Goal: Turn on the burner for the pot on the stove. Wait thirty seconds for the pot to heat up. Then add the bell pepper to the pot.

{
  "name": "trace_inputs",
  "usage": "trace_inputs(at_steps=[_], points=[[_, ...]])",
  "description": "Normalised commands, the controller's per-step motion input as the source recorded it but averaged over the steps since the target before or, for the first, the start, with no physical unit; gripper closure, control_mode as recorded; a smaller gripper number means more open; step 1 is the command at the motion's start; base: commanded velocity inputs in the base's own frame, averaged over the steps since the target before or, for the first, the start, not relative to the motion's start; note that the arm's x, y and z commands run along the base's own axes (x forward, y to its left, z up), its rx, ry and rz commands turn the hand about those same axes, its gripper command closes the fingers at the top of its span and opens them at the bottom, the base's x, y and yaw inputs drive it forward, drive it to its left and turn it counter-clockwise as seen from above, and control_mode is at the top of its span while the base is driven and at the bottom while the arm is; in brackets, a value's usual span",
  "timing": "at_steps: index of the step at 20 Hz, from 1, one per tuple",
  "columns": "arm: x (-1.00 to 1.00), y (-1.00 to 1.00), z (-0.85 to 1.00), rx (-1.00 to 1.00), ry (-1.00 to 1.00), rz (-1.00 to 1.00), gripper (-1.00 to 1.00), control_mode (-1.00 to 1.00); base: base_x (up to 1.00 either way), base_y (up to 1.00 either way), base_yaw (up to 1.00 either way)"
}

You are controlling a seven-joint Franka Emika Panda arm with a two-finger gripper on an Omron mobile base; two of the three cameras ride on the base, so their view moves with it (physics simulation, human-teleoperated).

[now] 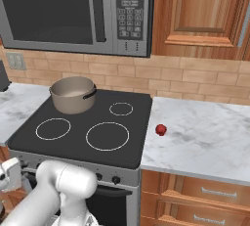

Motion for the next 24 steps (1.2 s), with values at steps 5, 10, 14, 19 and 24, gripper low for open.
trace_inputs(at_steps=[5, 10, 14, 19, 24], points=[[-0.65, 0.23, 0.62, 0.05, 0.10, 0.00, -1.00, -1.00, 0.00, 0.00, 0.00], [-0.28, 0.03, 0.67, 0.21, 0.30, 0.00, -1.00, -1.00, 0.00, 0.00, 0.00], [0.00, -0.01, 0.60, 0.34, 0.43, 0.00, -1.00, -1.00, 0.00, 0.00, 0.00], [0.00, -0.21, 0.39, 0.47, 0.41, -0.01, -1.00, -1.00, 0.00, 0.00, 0.00], [0.13, -0.12, 0.11, 0.33, 0.20, -0.21, -1.00, -1.00, 0.00, 0.00, 0.00]])
